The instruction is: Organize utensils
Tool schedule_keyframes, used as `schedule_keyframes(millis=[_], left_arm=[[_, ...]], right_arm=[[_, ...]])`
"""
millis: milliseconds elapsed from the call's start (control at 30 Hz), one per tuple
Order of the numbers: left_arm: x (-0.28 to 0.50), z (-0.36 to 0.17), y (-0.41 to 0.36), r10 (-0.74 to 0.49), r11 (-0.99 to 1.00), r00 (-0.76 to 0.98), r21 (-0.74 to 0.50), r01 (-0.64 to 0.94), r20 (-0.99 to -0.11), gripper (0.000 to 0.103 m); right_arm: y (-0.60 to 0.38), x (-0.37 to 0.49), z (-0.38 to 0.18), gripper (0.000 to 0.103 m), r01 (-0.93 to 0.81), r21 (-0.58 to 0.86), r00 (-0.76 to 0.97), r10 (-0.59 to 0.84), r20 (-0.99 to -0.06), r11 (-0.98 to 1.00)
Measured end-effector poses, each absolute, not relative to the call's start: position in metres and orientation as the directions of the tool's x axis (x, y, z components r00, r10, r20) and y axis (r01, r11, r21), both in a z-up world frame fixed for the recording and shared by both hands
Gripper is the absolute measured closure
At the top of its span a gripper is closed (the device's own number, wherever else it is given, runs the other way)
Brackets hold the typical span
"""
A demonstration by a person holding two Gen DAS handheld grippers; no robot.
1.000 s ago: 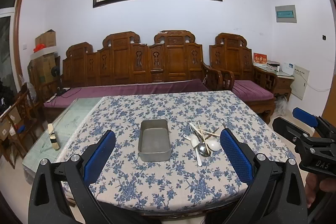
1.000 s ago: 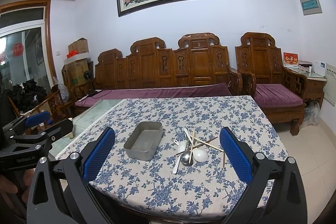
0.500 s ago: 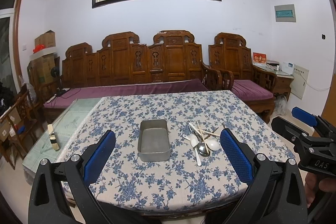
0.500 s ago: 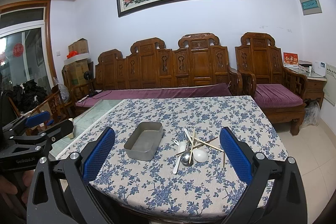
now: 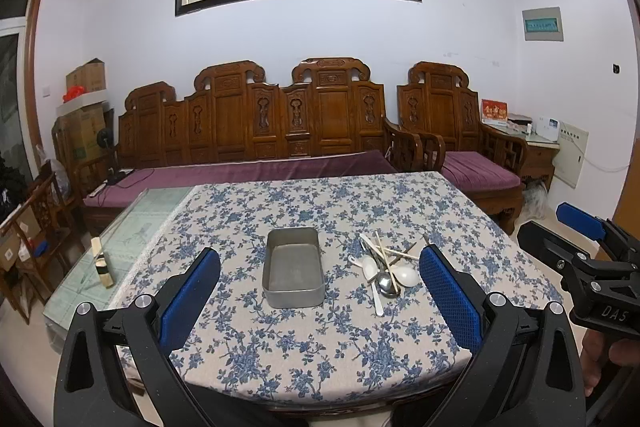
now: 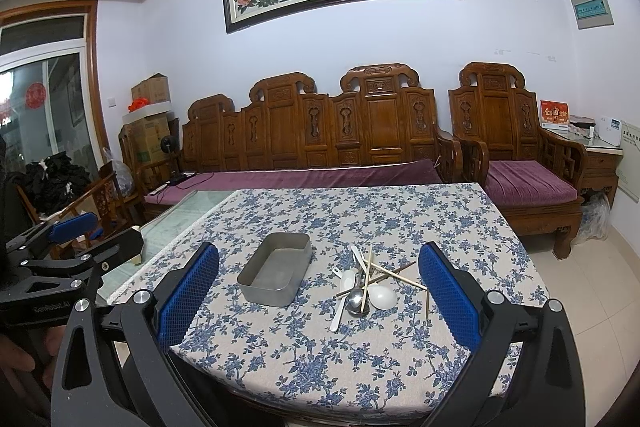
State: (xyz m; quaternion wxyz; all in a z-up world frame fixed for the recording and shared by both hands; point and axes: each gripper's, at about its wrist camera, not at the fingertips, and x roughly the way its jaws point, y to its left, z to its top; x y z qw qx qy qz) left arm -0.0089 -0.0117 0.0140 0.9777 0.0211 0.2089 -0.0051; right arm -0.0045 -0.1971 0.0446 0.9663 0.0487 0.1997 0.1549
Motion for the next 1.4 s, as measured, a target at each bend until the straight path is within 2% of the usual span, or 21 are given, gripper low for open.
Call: schedule_keyframes(millis=[367, 833, 1100, 1300, 1400], left_arm=[[-0.003, 0.003, -0.01, 0.0, 0.999, 0.899, 0.04, 0.02, -0.438, 0.006], [0.04, -0.037, -0.019, -0.009, 0.997, 0.835, 0.056, 0.047, -0.551, 0.006], [0.072, -0.064, -0.024, 0.002, 0.996, 0.794, 0.076, 0.055, -0.608, 0.006], [0.094, -0.079, -0.023, 0.008, 0.995, 0.77, 0.085, 0.06, -0.638, 0.006], [0.106, -0.087, -0.023, 0.003, 0.994, 0.755, 0.084, 0.069, -0.656, 0.006]], right_arm=[[-0.198, -0.003, 0.04, 0.003, -0.283, 0.164, 0.861, 0.326, -0.39, 0.945], [-0.203, 0.029, 0.013, 0.003, -0.291, 0.149, 0.844, 0.326, -0.426, 0.945], [-0.207, 0.064, -0.008, 0.008, -0.28, 0.112, 0.827, 0.299, -0.475, 0.953], [-0.219, 0.096, -0.026, 0.013, -0.287, 0.165, 0.785, 0.331, -0.524, 0.944], [-0.221, 0.108, -0.032, 0.015, -0.283, 0.121, 0.79, 0.303, -0.532, 0.951]])
